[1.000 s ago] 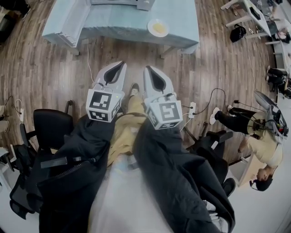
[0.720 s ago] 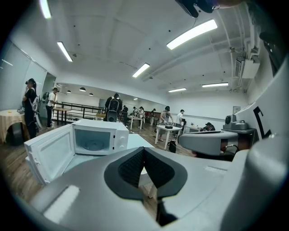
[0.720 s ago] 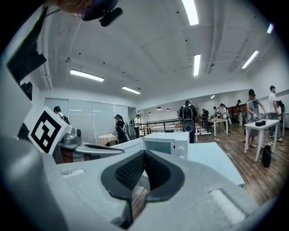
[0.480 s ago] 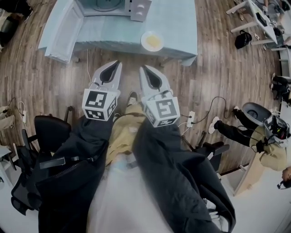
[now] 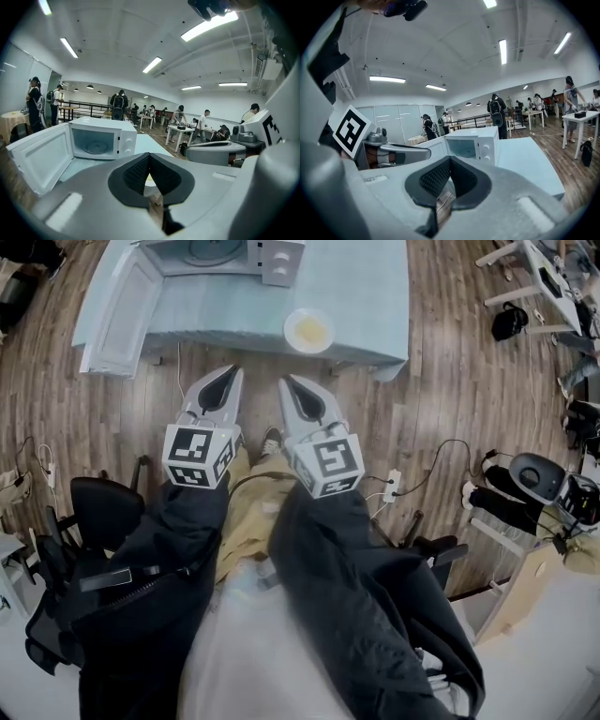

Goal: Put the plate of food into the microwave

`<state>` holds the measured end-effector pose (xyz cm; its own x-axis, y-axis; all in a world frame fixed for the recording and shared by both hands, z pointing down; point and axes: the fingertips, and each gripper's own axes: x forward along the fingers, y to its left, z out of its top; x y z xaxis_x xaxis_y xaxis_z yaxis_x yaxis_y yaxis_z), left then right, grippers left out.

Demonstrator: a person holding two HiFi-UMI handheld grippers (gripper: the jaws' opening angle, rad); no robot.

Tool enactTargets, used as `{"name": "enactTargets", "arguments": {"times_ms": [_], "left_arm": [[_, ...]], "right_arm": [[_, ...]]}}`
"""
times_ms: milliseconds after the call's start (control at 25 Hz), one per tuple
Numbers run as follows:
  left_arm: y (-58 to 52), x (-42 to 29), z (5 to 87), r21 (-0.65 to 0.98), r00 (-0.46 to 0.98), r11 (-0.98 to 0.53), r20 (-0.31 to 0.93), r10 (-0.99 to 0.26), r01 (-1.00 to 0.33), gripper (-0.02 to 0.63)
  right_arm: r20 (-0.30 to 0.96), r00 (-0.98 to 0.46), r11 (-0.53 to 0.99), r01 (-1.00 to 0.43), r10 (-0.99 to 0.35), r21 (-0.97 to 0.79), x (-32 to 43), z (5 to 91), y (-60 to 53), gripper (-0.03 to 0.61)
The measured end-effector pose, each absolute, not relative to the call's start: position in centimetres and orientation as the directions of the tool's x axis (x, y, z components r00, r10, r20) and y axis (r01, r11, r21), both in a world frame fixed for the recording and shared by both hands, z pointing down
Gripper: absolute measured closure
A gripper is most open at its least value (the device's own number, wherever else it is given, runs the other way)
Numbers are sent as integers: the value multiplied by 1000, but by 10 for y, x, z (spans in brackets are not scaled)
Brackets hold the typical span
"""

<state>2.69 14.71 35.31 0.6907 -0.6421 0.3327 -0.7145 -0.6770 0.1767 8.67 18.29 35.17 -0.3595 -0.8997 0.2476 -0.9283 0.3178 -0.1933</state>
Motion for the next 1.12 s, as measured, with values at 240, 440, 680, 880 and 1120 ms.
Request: {"name": "enactTargets", "arguments": {"times_ms": [240,440,680,880,1120], "left_arm": [[114,27,373,219,703,-676,350,-619,-704,617],[67,41,376,246,753,-718,333,-568,-651,617],[19,35,382,262,784,-747,337,-522,-611,617],[-11,20,392,278,794,-755,356,-493,-594,618],[-24,11,413,302,800,-759,396,-451,-577,618]], "right_arm": [[296,-343,296,-936,-892,-193,85,370,154,581],[328,-272,220,-957,-904,-188,94,375,116,581],[348,-239,178,-964,-907,-197,88,381,65,581],[379,-230,149,-961,-896,-232,75,396,35,581],[453,-203,83,-959,-868,-271,75,426,28,581]]}}
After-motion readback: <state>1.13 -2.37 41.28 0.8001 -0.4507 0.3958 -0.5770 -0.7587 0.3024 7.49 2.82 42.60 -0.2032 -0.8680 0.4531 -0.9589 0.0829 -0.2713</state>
